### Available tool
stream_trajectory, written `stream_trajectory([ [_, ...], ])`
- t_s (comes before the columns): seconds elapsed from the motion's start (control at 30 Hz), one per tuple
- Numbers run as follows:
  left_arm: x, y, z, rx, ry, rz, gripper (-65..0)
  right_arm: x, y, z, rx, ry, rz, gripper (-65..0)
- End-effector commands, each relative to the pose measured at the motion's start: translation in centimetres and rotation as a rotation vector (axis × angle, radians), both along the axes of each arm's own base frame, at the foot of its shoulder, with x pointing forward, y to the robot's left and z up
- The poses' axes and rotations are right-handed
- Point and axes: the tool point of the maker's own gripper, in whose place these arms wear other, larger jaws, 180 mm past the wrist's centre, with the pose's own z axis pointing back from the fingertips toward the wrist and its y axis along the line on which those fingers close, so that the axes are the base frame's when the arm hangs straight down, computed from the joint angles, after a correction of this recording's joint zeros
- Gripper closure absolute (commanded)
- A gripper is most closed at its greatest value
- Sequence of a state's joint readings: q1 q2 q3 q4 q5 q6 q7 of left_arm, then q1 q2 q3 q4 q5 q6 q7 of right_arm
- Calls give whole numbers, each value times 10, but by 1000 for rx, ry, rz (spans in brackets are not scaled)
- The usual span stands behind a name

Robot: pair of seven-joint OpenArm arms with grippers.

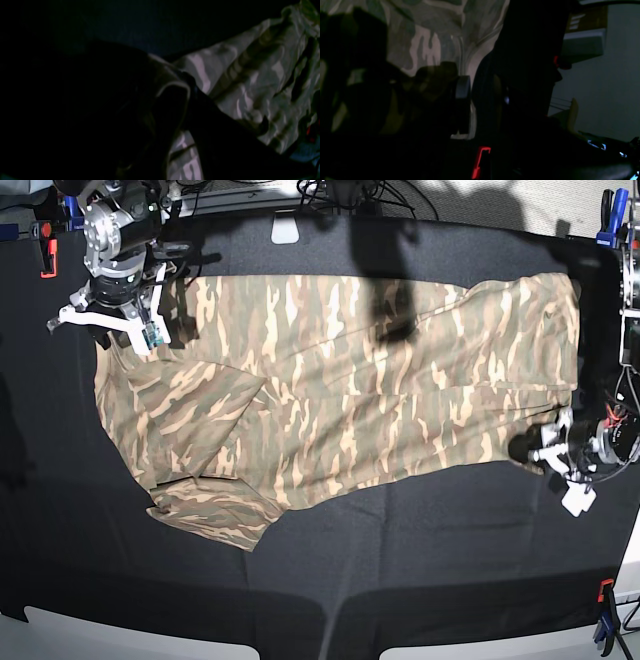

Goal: Layout the t-shirt on the table in an organized manner, then fold the t-shirt properly
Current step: 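Reach both grippers to the shirt's hem edge and grasp it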

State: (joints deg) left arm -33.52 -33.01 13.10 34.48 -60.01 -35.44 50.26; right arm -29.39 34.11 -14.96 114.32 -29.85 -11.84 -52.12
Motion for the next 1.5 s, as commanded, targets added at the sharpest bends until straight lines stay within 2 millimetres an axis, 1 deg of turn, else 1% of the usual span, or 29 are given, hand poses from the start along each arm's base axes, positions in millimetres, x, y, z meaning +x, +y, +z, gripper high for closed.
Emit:
stream_trajectory([
  [0.0,17,7,22,-11,-71,17,-145,7,-2,11,-18,-45,12,-156],
  [0.07,19,7,24,-15,-86,27,-142,7,-1,10,-2,-44,8,-156],
  [0.1,19,7,24,-14,-86,27,-110,8,3,8,26,-45,14,-156],
  [0.13,19,7,24,-14,-85,27,-47,11,9,5,69,-42,26,-156],
  [0.17,19,7,24,-14,-85,27,0,14,15,2,116,-33,32,-156],
  [0.23,19,7,24,-14,-84,26,0,29,26,2,180,-36,52,-156],
  [0.33,19,7,24,-14,-85,22,0,68,33,17,233,-118,35,-156],
  [0.47,19,6,26,-13,-88,18,0,120,46,40,400,-216,-11,-156],
  [0.53,20,5,27,-13,-93,14,0,143,52,49,495,-243,-17,-157],
  [0.67,24,0,35,-11,-120,-4,0,186,57,69,643,-289,5,-158],
  [0.73,27,-4,42,-9,-141,-18,0,207,56,74,699,-309,20,-186],
  [0.8,30,-8,48,-7,-164,-33,0,227,49,70,741,-306,15,-216],
  [0.9,34,-14,59,-4,-197,-55,0,255,36,55,786,-284,-31,-256],
  [0.93,35,-16,62,-4,-207,-62,0,262,31,48,801,-265,-59,-268],
  [1.03,37,-20,68,-2,-226,-74,0,277,19,27,827,-200,-140,-270],
  [1.13,38,-21,69,-2,-231,-77,0,286,11,13,848,-148,-202,-270],
  [1.23,38,-21,69,-1,-230,-77,0,292,8,5,882,-119,-244,-269],
  [1.37,38,-21,69,-2,-231,-77,0,294,20,-6,1022,-85,-291,-269],
  [1.47,38,-21,69,-3,-231,-77,0,294,25,-10,1095,-93,-309,-269],
])
